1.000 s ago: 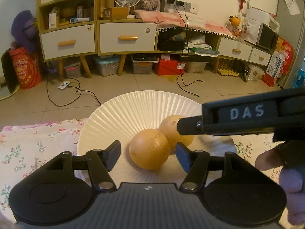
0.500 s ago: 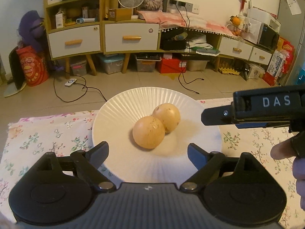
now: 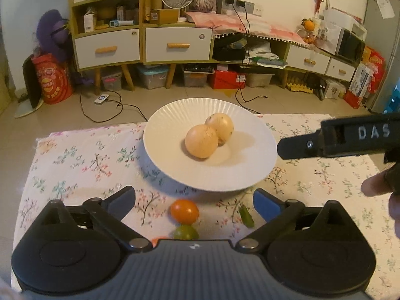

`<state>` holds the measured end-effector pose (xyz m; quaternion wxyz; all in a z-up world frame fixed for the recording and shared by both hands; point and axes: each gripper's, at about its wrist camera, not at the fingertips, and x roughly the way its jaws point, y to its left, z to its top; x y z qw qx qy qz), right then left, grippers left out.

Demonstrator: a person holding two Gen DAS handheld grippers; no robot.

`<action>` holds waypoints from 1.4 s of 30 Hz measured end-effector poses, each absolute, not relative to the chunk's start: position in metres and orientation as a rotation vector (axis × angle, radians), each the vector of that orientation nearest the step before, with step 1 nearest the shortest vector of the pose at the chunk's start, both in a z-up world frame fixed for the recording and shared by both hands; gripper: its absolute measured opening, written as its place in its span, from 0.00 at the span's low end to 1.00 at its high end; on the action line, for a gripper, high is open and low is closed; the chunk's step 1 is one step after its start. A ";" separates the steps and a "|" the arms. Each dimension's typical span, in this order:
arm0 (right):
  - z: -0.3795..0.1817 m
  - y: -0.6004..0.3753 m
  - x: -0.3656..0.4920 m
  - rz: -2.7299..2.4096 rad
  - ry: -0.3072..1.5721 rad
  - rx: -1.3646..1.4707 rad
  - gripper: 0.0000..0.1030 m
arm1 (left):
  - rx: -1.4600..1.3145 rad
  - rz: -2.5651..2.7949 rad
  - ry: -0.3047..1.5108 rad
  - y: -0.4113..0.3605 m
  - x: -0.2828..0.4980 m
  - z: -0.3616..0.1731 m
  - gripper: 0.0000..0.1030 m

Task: Organize fruits
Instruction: 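Withdraw both tools from the plate back over the remaining fruit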

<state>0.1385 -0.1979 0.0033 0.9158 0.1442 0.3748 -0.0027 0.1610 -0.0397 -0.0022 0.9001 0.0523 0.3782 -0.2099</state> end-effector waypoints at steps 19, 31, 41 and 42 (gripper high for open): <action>-0.005 -0.178 0.094 -0.036 0.817 0.286 0.93 | 0.039 -0.399 0.853 0.000 0.118 0.002 0.86; -0.008 -0.173 0.074 -0.012 0.815 0.252 0.96 | 0.020 -0.407 0.855 0.020 0.102 -0.001 0.86; -0.021 -0.160 0.056 0.047 0.838 0.201 0.96 | 0.121 -0.471 0.844 0.016 0.070 -0.009 0.86; -0.023 -0.158 0.054 0.055 0.843 0.178 0.96 | 0.145 -0.472 0.839 0.014 0.066 -0.011 0.86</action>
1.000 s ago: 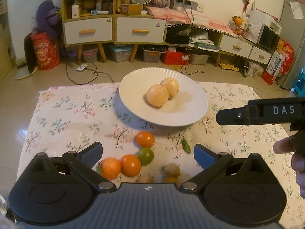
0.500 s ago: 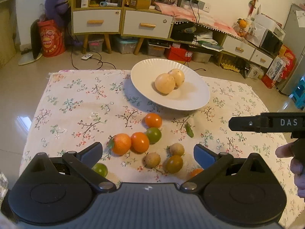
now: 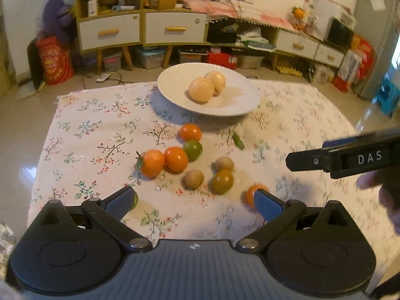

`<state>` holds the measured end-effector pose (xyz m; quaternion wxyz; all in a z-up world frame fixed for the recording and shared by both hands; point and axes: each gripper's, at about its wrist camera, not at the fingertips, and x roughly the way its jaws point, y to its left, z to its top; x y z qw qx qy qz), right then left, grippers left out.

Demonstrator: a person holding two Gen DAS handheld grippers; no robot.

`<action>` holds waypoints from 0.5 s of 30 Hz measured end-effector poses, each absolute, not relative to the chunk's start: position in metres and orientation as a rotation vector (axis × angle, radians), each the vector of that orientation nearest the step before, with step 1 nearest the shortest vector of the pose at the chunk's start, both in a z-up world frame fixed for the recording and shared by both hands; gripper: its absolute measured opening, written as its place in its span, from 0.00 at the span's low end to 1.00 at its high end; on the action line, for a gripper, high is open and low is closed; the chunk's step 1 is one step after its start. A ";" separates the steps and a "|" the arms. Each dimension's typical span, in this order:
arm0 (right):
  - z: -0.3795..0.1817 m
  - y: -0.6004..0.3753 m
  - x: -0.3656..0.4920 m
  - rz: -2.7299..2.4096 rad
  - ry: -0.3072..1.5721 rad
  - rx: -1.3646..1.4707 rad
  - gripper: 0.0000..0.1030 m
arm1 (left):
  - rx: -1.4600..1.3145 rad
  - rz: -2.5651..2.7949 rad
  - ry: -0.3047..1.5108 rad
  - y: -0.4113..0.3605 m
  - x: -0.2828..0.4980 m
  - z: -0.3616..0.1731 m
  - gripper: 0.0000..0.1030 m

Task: Organize fruits
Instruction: 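Withdraw both tools from the plate back over the remaining fruit, then grasp an orange tangerine on the cloth with the left tool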

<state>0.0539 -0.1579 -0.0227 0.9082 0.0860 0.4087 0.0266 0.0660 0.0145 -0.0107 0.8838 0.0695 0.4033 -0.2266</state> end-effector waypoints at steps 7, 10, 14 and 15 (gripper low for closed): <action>-0.030 -0.154 0.036 0.084 0.853 0.104 0.96 | 0.200 -0.511 0.846 0.014 0.045 -0.020 0.86; -0.032 -0.155 0.029 0.097 0.858 0.093 0.96 | 0.194 -0.545 0.864 0.013 0.036 -0.023 0.86; -0.035 -0.157 0.022 0.110 0.862 0.070 0.96 | 0.219 -0.596 0.879 0.005 0.020 -0.028 0.86; -0.035 -0.157 0.021 0.106 0.864 0.068 0.96 | 0.226 -0.613 0.884 0.002 0.016 -0.029 0.86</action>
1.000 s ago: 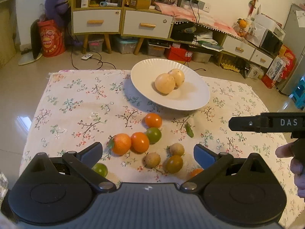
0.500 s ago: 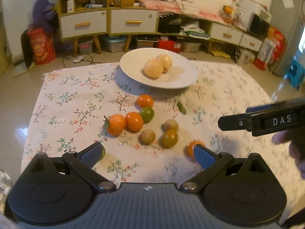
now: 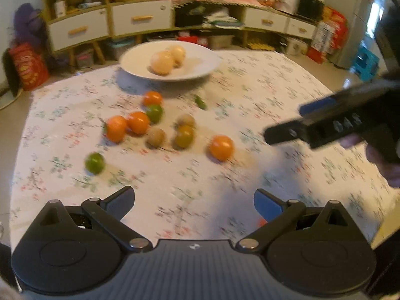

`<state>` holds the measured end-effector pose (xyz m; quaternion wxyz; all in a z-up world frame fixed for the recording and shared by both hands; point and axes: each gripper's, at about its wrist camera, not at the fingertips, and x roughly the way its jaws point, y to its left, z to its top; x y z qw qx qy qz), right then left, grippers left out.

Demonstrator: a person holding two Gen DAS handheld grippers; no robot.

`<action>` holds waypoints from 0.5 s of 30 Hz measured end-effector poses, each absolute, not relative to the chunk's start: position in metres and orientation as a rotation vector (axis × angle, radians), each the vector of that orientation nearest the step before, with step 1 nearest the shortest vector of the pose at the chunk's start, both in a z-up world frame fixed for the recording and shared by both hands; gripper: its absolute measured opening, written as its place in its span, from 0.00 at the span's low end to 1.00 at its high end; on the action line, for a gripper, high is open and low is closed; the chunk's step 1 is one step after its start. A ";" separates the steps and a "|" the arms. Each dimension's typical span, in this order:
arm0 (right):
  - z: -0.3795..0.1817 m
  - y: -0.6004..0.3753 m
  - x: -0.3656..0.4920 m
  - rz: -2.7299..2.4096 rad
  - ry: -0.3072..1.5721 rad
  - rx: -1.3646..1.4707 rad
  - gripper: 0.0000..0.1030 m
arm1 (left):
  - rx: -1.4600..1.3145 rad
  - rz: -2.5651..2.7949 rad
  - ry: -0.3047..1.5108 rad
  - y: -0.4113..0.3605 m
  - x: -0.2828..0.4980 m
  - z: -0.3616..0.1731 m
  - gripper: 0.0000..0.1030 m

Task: Organize fruits
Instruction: 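Grasp an orange tangerine on the cloth with the left tool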

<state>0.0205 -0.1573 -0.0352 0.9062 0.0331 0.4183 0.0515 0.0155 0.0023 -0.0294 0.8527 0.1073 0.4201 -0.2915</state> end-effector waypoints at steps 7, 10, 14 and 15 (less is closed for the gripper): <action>-0.044 -0.162 0.013 0.077 0.921 0.065 0.96 | 0.284 -0.732 0.918 -0.022 -0.015 -0.040 0.86; -0.047 -0.163 0.012 0.073 0.936 0.059 0.96 | 0.298 -0.758 0.933 -0.028 -0.022 -0.045 0.85; -0.049 -0.164 0.010 0.076 0.944 0.056 0.96 | 0.298 -0.778 0.936 -0.035 -0.028 -0.047 0.83; -0.049 -0.163 0.009 0.078 0.947 0.054 0.96 | 0.297 -0.783 0.937 -0.037 -0.028 -0.048 0.82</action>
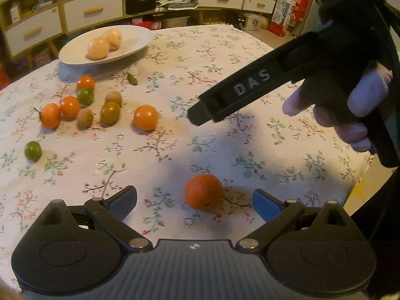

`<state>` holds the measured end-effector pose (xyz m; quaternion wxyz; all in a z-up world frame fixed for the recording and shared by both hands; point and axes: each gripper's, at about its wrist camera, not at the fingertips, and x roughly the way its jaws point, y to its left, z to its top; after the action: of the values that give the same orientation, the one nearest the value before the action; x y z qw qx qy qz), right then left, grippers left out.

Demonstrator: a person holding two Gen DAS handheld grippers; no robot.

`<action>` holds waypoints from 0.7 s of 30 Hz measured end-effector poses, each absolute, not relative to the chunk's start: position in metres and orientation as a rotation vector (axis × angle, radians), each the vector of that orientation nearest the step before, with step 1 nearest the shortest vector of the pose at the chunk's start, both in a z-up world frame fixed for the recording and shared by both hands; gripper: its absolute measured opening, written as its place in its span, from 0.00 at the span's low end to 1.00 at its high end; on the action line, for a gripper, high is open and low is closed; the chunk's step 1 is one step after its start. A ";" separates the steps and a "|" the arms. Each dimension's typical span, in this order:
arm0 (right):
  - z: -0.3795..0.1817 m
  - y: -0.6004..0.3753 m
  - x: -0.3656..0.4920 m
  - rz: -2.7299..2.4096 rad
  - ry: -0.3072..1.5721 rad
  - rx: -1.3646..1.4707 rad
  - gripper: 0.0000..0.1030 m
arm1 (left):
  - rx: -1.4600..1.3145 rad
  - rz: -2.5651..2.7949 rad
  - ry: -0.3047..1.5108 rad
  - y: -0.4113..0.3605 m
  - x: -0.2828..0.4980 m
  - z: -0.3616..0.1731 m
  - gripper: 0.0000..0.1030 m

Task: Organize fruits
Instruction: 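Grasp an orange tangerine on the cloth with the left tool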

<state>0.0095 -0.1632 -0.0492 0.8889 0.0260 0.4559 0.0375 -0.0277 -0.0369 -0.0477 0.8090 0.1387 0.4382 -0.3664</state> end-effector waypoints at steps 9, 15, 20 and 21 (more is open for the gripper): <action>-0.054 -0.163 0.007 0.089 0.969 0.041 0.96 | 0.297 -0.820 0.956 -0.048 -0.029 -0.053 0.56; -0.056 -0.164 0.007 0.085 0.979 0.040 0.96 | 0.277 -0.834 0.950 -0.049 -0.027 -0.054 0.40; -0.057 -0.164 0.007 0.084 0.979 0.040 0.96 | 0.276 -0.840 0.952 -0.050 -0.025 -0.055 0.18; -0.057 -0.164 0.007 0.084 0.980 0.041 0.96 | 0.279 -0.843 0.952 -0.050 -0.025 -0.055 0.17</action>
<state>0.0070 -0.1640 -0.0570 0.8813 0.0195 0.4704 0.0404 -0.0253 -0.0503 -0.0553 0.7956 0.1300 0.4430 -0.3922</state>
